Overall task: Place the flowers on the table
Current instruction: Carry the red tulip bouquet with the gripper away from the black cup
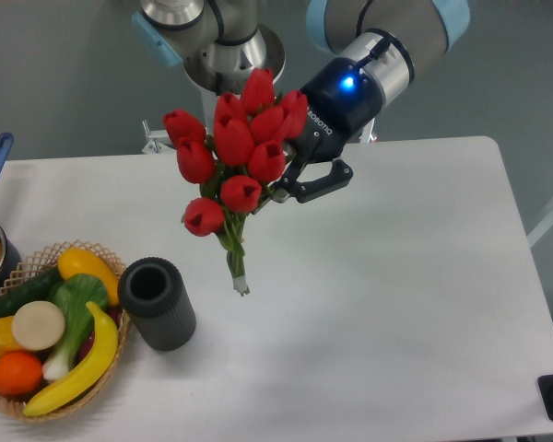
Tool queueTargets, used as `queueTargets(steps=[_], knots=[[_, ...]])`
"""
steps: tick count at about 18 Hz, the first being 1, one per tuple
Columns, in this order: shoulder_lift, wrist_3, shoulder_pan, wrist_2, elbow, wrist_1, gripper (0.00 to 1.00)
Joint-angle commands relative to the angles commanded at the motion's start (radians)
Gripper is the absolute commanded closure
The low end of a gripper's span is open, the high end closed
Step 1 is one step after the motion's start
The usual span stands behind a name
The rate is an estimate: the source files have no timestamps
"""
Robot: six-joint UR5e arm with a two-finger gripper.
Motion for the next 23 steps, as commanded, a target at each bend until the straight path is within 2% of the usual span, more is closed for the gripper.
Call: queueTargets(steps=[10,12,18,21,23], knots=[[0.003,0.0,0.005,0.011,0.011,0.002,0.54],[0.008,-0.005,0.009,0.041,0.011,0.0,0.54],[0.043,-0.018,0.009,0.265,0.003,-0.005,0.54],[0.057,-0.034,0.011,0.426,-0.005,-0.006,0.54],[0.069,-0.035,0.012,0.48,-0.011,-0.008,0.54]])
